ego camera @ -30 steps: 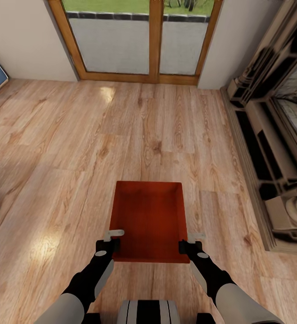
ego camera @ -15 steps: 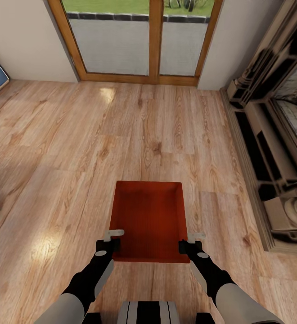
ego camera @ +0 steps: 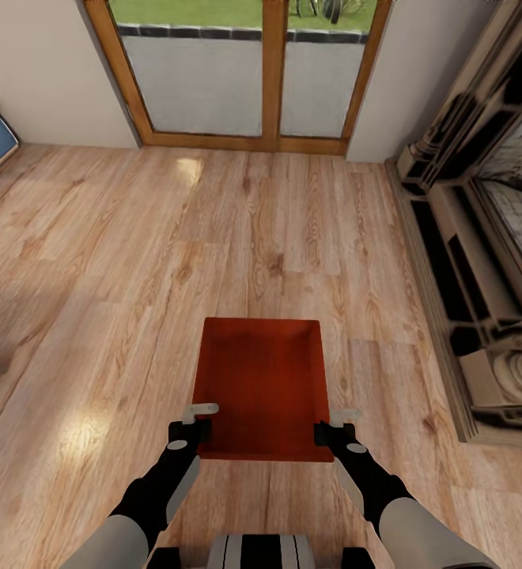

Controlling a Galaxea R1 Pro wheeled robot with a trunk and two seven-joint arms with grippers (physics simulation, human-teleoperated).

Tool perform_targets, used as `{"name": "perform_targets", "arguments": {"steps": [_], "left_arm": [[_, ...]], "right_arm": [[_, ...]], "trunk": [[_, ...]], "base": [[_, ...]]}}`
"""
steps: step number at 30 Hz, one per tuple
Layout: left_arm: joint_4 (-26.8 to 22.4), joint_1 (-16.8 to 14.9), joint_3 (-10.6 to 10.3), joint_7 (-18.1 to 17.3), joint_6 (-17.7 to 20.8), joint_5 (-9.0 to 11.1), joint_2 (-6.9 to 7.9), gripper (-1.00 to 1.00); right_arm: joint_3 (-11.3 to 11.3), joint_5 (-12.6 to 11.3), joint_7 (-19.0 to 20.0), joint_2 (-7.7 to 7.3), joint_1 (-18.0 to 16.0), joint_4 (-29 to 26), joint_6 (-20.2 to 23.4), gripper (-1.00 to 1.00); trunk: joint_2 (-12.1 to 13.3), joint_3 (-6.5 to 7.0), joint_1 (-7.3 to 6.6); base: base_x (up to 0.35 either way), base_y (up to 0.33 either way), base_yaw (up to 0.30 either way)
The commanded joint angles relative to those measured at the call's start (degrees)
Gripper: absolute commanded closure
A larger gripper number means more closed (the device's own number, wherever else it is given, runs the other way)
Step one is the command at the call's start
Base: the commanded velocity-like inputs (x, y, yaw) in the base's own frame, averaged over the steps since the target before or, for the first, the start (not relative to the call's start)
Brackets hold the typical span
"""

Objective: Move the two storage containers from the living room to the garage. In the garage, place one container on the floor and stack the other container on top of it (either order is fine).

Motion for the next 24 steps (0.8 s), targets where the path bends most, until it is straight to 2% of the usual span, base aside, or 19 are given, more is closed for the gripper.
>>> {"name": "perform_targets", "arguments": {"steps": [1,24], "left_arm": [[-0.10,-0.01,-0.30,0.75,0.31,0.27,0.07,1.00],[-0.02,-0.01,-0.22,0.72,0.30,0.26,0.16,1.00]], "right_arm": [[0.45,-0.16,-0.60,-0.04,-0.02,-0.02,0.04,1.00],[0.40,-0.24,-0.66,-0.03,-0.02,-0.02,0.48,1.00]], "trunk": [[0.40,0.16,-0.23],[9.63,4.29,-5.28]], "base": [[0.000,0.000,0.000],[0.000,0.000,0.000]]}}
